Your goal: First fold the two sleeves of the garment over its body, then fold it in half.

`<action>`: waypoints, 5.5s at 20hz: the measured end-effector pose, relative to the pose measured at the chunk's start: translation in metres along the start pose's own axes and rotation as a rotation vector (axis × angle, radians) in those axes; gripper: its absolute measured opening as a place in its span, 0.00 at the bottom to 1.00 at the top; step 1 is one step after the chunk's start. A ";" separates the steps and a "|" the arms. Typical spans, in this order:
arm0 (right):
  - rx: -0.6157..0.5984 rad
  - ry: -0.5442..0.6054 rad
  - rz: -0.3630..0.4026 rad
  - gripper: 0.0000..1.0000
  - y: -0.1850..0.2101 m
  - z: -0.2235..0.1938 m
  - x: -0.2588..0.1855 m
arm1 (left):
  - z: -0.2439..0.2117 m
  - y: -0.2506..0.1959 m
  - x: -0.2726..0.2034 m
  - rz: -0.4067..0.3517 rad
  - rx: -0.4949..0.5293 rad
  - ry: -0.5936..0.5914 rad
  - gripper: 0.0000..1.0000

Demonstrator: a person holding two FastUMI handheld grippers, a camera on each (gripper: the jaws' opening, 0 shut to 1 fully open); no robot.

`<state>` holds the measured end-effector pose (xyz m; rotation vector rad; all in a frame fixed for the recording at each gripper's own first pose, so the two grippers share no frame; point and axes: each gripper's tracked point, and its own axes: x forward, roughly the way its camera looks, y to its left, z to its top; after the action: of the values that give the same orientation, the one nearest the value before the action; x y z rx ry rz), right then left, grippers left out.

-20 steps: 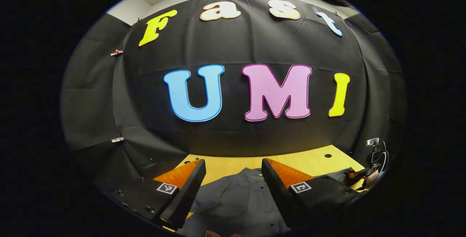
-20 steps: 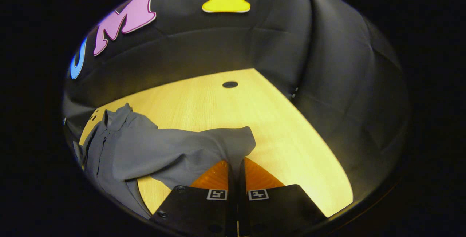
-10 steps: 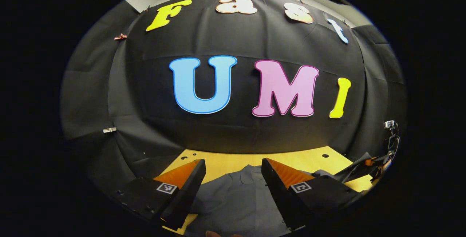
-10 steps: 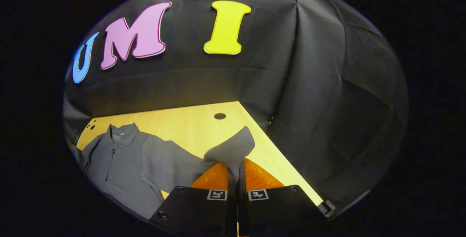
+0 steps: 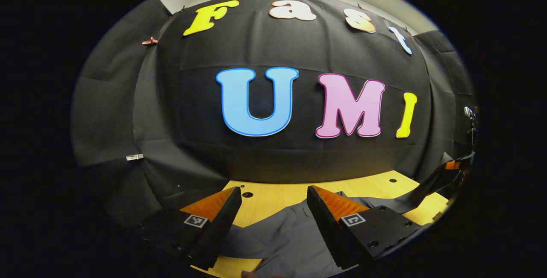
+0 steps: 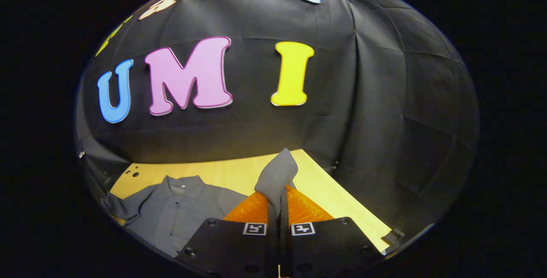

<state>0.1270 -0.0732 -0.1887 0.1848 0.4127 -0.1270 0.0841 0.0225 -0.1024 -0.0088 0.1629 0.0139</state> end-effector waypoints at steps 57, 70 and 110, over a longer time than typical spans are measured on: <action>-0.149 0.381 0.487 0.75 0.407 -0.208 0.013 | -0.323 0.231 0.054 0.201 -0.047 0.577 0.57; -0.146 0.338 0.328 0.75 0.255 -0.179 -0.012 | -0.222 0.205 0.052 0.213 -0.006 0.383 0.07; -0.042 0.446 0.156 0.76 -0.008 -0.231 0.029 | -0.224 -0.246 0.128 -0.331 0.102 0.419 0.07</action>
<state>0.0630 -0.0360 -0.4093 0.2035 0.8416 0.0796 0.1780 -0.2243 -0.3423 0.0632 0.5790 -0.3288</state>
